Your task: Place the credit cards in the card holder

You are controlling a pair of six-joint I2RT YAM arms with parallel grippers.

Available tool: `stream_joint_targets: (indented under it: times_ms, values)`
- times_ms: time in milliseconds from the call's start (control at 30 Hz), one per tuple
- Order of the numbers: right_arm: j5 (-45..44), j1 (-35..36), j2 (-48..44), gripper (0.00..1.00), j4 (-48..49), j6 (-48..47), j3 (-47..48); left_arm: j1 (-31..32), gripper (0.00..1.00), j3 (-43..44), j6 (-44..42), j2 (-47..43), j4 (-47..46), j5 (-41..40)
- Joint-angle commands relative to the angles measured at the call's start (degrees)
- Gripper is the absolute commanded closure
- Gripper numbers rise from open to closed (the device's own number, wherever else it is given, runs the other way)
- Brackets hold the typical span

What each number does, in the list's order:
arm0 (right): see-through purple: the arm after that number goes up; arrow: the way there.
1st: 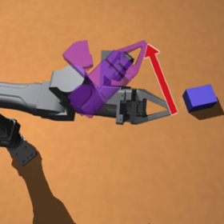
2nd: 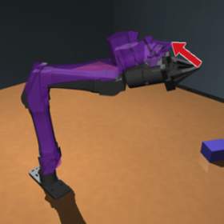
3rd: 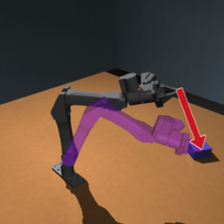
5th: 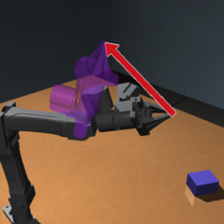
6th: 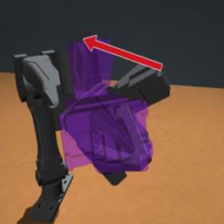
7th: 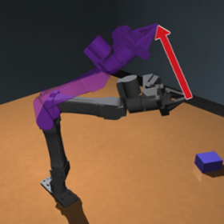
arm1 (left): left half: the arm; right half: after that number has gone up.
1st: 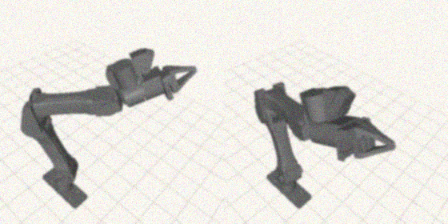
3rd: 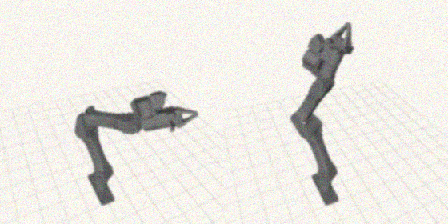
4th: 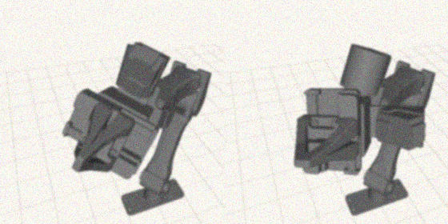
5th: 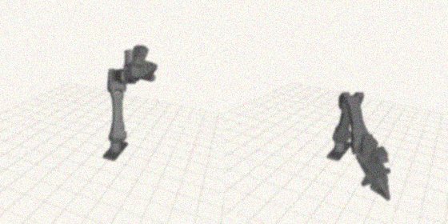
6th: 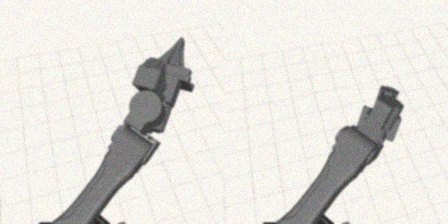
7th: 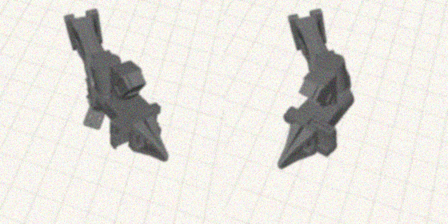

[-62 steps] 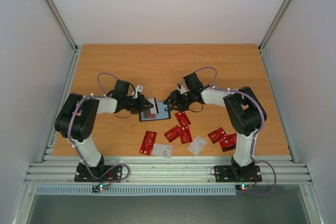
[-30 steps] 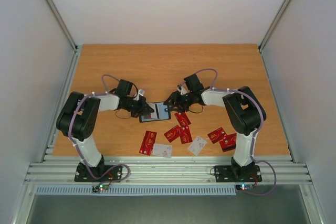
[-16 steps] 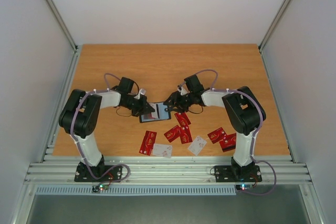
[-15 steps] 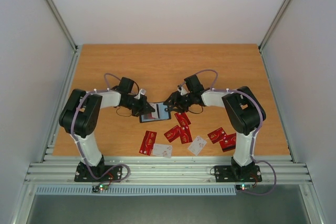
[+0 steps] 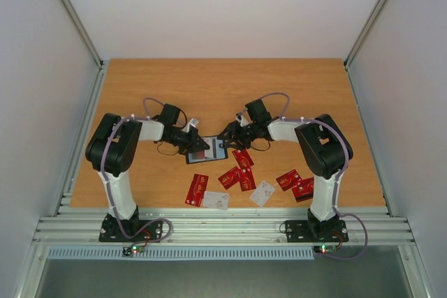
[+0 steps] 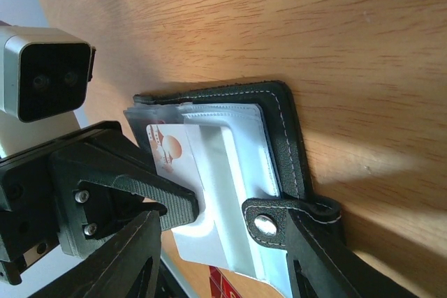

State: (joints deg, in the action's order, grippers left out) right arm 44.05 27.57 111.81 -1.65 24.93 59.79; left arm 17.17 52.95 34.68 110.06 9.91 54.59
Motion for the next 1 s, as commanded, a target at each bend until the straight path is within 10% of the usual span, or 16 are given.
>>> stream_joint_targets:
  times_ms: [0, 467, 967]
  values:
    - [-0.11, -0.15, 1.58, 0.5, -2.52, -1.31, 0.99, 0.95, 1.0, 0.84, -1.25, 3.01, -0.36, 0.2]
    - [0.68, -0.15, 1.7, 0.5, -2.92, -1.49, 2.44, 3.91, 0.96, 4.55, -0.14, 4.76, 2.02, -2.62]
    - [-1.19, -0.79, -2.25, 0.5, -7.35, -5.34, 2.7, 4.6, 0.63, 11.25, -5.87, -0.01, 22.15, -12.28]
